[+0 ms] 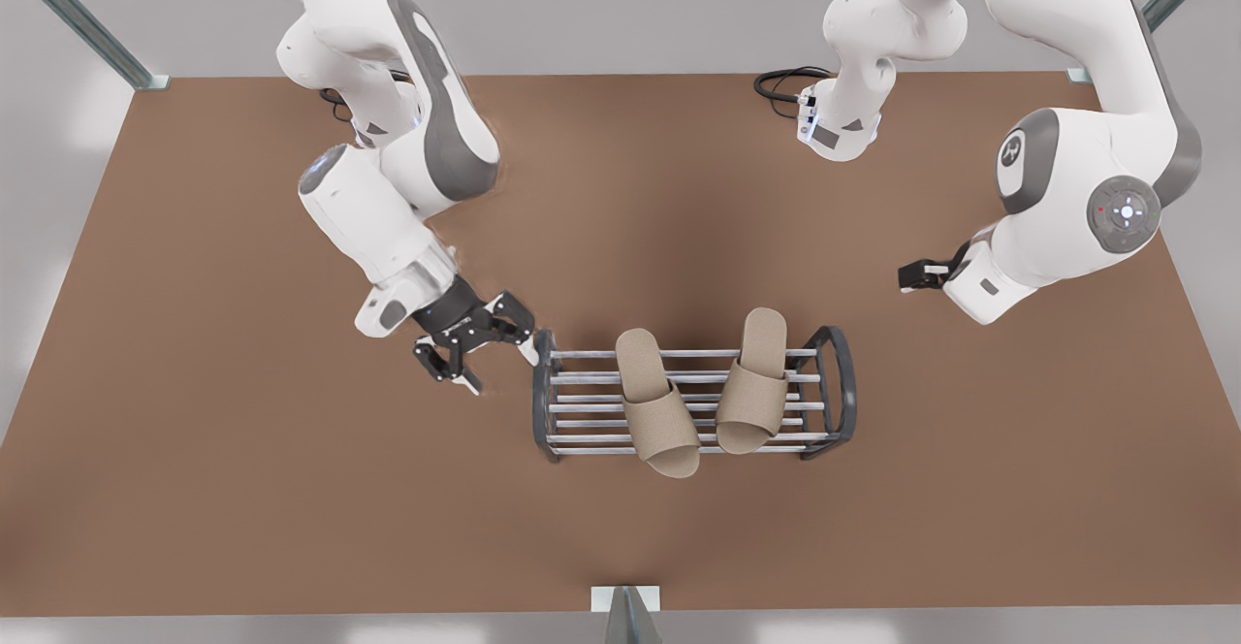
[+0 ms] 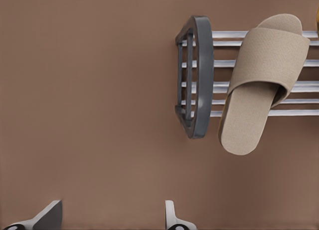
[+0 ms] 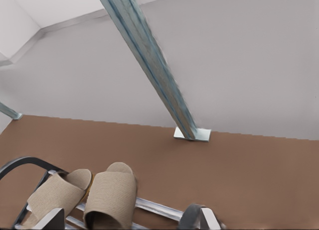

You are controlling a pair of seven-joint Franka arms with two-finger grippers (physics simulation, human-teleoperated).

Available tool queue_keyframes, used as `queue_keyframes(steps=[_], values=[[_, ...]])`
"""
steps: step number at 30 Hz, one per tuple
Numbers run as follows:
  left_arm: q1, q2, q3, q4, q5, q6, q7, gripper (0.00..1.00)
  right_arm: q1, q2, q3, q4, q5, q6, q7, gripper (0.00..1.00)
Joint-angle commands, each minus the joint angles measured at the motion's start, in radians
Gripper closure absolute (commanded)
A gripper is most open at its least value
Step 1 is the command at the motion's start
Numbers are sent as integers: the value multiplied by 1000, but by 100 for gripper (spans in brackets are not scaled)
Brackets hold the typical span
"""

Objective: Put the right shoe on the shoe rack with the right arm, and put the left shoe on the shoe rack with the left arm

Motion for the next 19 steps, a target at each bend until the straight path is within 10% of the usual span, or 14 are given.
queue_keyframes(steps=[1, 6, 10, 19], values=[[-1, -1, 0, 0, -1, -15, -2, 0, -6, -13, -124, 25, -223, -843, 38, 0], [2, -1, 0, -1, -1, -20, 1, 0, -268, 48, -175, 186, -473, -986, -83, 0], [8, 4, 0, -4, -1, -23, 1, 0, -778, -90, 509, 295, -695, -1040, 36, 0], [22, 7, 0, -4, 1, -23, 1, 0, -929, -308, 674, 126, -832, -1055, 70, 0]])
